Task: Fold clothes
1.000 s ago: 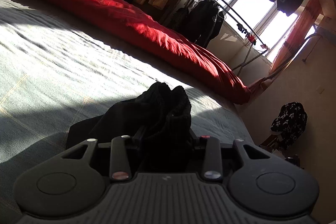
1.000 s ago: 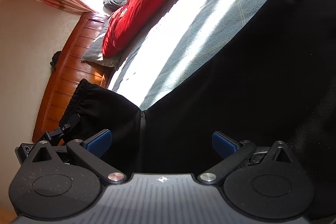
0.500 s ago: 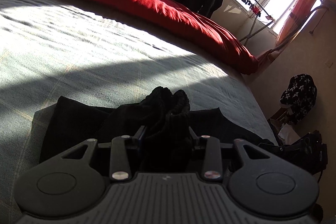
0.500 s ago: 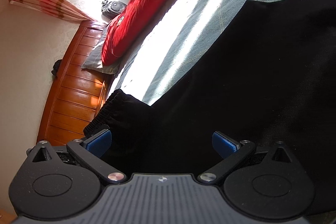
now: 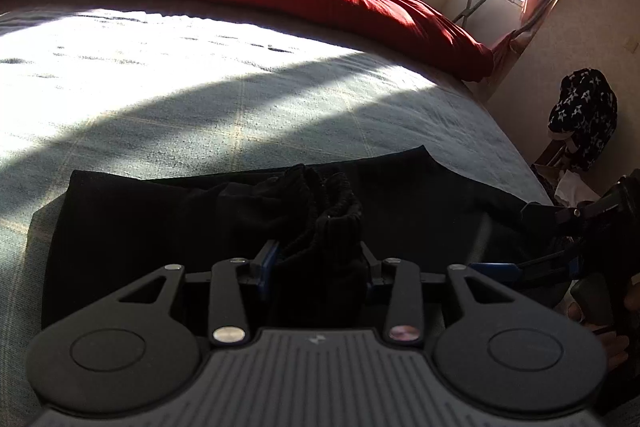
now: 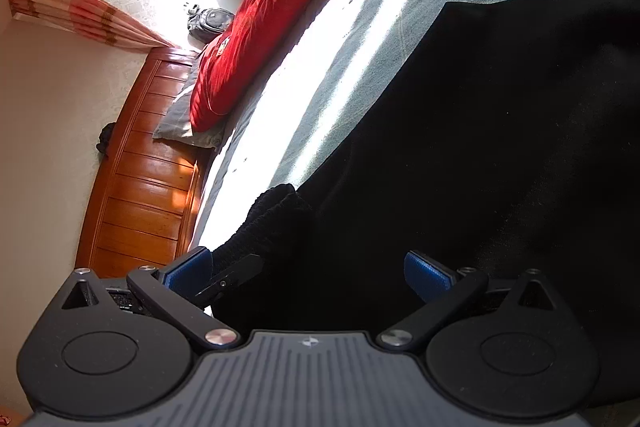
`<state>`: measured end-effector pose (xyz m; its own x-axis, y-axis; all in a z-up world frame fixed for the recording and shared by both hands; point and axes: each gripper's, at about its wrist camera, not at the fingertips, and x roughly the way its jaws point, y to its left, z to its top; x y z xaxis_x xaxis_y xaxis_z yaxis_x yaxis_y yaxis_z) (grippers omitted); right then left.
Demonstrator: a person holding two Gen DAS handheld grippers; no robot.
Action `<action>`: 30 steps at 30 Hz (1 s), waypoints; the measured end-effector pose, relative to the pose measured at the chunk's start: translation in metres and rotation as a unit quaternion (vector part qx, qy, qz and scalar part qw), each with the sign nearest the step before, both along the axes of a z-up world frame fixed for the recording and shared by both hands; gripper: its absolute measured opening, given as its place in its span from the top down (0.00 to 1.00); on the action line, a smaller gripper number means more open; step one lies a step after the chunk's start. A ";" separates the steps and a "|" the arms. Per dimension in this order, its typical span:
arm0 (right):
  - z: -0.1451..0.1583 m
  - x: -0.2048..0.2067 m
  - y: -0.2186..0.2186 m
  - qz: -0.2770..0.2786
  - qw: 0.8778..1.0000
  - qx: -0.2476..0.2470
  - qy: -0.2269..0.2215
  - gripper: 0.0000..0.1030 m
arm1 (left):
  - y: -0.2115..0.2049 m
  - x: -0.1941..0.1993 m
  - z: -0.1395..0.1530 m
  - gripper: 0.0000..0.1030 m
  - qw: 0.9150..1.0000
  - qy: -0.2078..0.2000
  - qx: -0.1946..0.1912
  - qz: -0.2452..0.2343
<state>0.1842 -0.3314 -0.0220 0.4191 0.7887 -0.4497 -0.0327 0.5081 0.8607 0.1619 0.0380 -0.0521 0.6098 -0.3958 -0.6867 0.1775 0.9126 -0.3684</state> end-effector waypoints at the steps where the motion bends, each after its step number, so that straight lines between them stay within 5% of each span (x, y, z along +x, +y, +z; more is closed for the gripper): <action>1: 0.000 0.000 0.000 0.001 1.000 -0.002 -0.001 0.00 | 0.000 0.001 -0.001 0.59 1.000 0.002 -0.007 -0.002; 6: 0.002 -0.001 -0.003 0.001 1.000 -0.010 -0.004 0.00 | -0.004 0.003 0.000 0.42 0.999 -0.002 -0.037 -0.013; 11: 0.005 0.000 -0.008 0.000 1.000 -0.011 -0.009 0.00 | 0.003 0.002 0.013 0.35 0.999 -0.020 -0.039 0.000; 24: 0.034 0.029 0.062 0.117 0.993 0.019 -0.030 0.00 | 0.077 -0.042 -0.001 0.31 0.997 0.000 -0.007 0.083; 30: 0.027 0.026 0.106 0.141 0.989 0.046 -0.004 0.00 | 0.111 -0.064 -0.014 0.30 0.995 0.009 0.002 0.101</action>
<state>0.2102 -0.2249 0.0046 0.1791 0.9122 -0.3684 -0.1696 0.3975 0.9018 0.0975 0.1488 -0.0660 0.6641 -0.2637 -0.6996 -0.0162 0.9304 -0.3661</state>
